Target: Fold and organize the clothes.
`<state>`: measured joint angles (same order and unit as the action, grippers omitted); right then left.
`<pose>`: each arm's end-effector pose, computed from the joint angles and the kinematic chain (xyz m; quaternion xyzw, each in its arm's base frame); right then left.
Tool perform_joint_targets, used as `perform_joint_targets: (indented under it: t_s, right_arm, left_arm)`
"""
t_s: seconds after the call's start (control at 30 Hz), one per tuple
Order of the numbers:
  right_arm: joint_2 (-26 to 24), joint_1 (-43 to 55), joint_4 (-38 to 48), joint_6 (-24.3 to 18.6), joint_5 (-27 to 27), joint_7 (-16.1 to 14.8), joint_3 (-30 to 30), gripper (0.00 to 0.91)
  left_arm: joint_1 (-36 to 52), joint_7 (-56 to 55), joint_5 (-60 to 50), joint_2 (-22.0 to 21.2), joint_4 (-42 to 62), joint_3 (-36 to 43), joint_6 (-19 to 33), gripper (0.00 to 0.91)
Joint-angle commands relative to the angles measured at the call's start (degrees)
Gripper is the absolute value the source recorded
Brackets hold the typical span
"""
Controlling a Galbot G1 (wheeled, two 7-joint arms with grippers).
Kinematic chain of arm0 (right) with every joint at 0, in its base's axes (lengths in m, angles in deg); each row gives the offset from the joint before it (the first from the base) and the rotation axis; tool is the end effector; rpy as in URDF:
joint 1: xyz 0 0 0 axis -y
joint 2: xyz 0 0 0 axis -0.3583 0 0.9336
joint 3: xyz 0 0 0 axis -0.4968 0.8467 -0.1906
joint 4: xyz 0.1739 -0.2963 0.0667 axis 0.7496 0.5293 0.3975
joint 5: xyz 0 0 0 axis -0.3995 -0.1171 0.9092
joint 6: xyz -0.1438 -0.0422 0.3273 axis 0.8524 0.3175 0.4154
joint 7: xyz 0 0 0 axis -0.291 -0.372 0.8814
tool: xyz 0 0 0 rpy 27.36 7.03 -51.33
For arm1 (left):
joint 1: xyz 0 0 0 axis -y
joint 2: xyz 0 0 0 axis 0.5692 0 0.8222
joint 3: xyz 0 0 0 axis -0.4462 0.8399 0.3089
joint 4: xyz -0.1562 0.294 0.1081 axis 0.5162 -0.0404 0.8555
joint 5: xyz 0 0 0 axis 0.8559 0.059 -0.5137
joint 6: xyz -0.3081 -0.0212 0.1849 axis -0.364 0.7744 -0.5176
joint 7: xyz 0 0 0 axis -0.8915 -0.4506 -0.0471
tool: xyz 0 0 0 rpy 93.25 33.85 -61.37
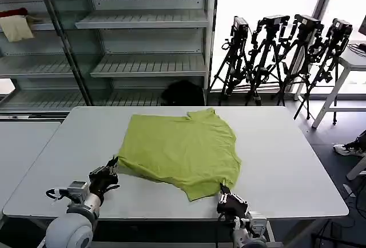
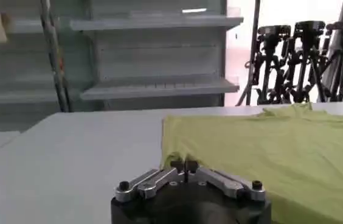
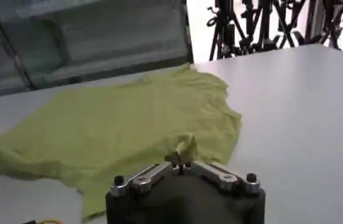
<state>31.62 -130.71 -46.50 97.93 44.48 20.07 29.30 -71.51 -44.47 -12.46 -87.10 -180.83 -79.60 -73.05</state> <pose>0.1817 0.0473 -0.2177 0.0579 -0.9843 -0.0552 0.1570 0.2533 0.0716 -0.2364 -0.0278 -0.9876 -0.0214 0.1527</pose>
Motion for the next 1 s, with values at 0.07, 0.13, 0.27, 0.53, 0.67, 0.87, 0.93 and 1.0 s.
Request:
perform_joint_targets:
  t_s: [0.07, 0.13, 0.27, 0.53, 0.67, 0.87, 0.93, 1.0]
  right_arm:
    - [-0.51, 1.09, -2.74, -0.61, -3.31, -1.68, -0.68, 0.000]
    - [-1.59, 2.75, -2.61, -0.03, -3.04, -4.63, -3.03, 0.000]
    - [-4.25, 5.49, -1.90, 1.14, -0.29, -10.21, -7.61, 0.000]
    - [-8.03, 11.99, 4.89, 1.36, 1.42, -16.91, -10.44, 0.000]
    - [-7.71, 14.72, 8.32, 1.28, 1.98, -17.86, -9.99, 0.000]
    - [-5.89, 19.57, 11.57, 2.60, 2.14, -17.52, -7.45, 0.000]
    - [-5.27, 21.09, 12.69, 2.98, 2.19, -17.39, -6.58, 0.000]
    - [-4.83, 22.13, 13.61, 3.02, 2.01, -17.42, -5.96, 0.000]
  left_arm:
    - [0.03, -0.09, 0.16, 0.11, -0.84, -0.09, -0.06, 0.000]
    - [0.15, -0.07, 0.21, 0.25, -0.95, -0.05, -0.03, 0.000]
    - [0.37, -0.09, 0.06, 0.17, -0.06, 0.24, 0.02, 0.000]
    - [1.48, -0.63, -1.05, -0.57, 2.01, 1.31, 0.01, 0.000]
    - [3.72, -1.81, -1.06, -0.93, 3.66, 1.87, -0.02, 0.000]
    - [8.61, -2.10, -1.32, -1.22, 5.95, 3.59, -0.37, 0.000]
    - [10.67, -2.24, -1.50, -1.43, 6.97, 4.76, -0.54, 0.000]
    - [12.50, -2.56, -1.55, -1.81, 8.15, 5.74, -0.54, 0.000]
